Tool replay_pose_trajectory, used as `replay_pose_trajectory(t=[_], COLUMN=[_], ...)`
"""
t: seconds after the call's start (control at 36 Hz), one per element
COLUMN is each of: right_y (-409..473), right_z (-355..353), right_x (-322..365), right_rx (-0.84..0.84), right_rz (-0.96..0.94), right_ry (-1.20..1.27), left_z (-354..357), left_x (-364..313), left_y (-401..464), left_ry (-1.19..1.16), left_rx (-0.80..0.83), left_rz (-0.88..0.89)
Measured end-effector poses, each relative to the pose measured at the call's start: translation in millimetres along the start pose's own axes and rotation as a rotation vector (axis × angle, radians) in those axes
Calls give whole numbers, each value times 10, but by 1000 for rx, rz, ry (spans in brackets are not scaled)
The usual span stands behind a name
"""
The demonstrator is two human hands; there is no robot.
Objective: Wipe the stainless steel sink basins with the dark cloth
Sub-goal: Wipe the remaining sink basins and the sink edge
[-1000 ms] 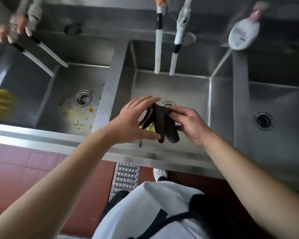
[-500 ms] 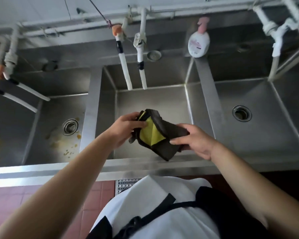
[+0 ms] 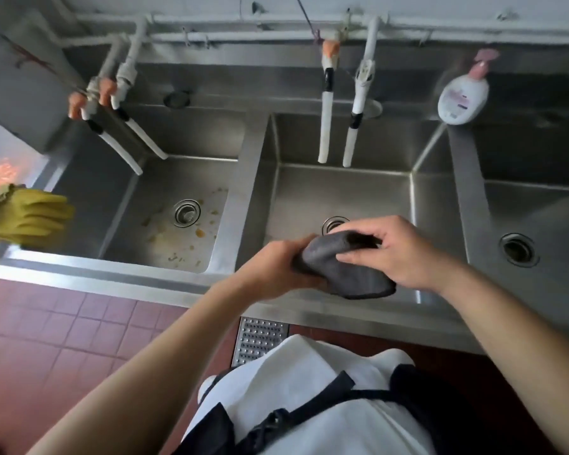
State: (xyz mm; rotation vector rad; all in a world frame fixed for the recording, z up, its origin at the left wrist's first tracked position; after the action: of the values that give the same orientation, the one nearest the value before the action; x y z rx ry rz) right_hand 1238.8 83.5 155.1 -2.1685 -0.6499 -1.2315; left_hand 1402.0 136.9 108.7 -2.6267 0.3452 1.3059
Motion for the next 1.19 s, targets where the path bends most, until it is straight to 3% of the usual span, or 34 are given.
replay_pose_trajectory(t=[0.11,0.31,0.56,0.67,0.75,0.92,1.08,1.19], right_y=[170,526,950,1048,1085,1350,1921,2324], right_z=[147,1141,2404,2559,2553,2480,2245,2151], right_x=[260,528,1369,1571,1578,1345,757,241], right_rx=[-20,-56,-37,-143,-236,-383,-451,-491], right_rz=[-23,73,80,94,138,273,481,605], right_ry=[112,238,-84,40,89,103,176,61], left_z=[-380,-978,-1722,-1945,-2013,-1910,-2167,-2427], left_x=[405,950,1246,1371,1491,1763,2305,2714], left_y=[-389,-1150,-1947,-1991,-1927,-1738,-1576,-1457], left_ry=[-50,-48,-213,-295,-402,-813,-1046,-1135], left_rx=[-89,63,-78,-136,-88,-9,-259,-464], left_rz=[-122,-155,79,80,71,-96,-405,-593])
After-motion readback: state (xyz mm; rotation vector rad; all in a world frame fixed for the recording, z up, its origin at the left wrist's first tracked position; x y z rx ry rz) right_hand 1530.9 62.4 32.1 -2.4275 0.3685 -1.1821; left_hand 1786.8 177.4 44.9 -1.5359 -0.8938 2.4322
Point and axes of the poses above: each hand's wrist, its own y-axis towards the middle knuckle, its own z-axis out of the palm, x = y × z, the point moved 6 cm from there along y, towards the middle knuckle, and after that the axes turned 9 degrees about z, right-handed, at the moved point
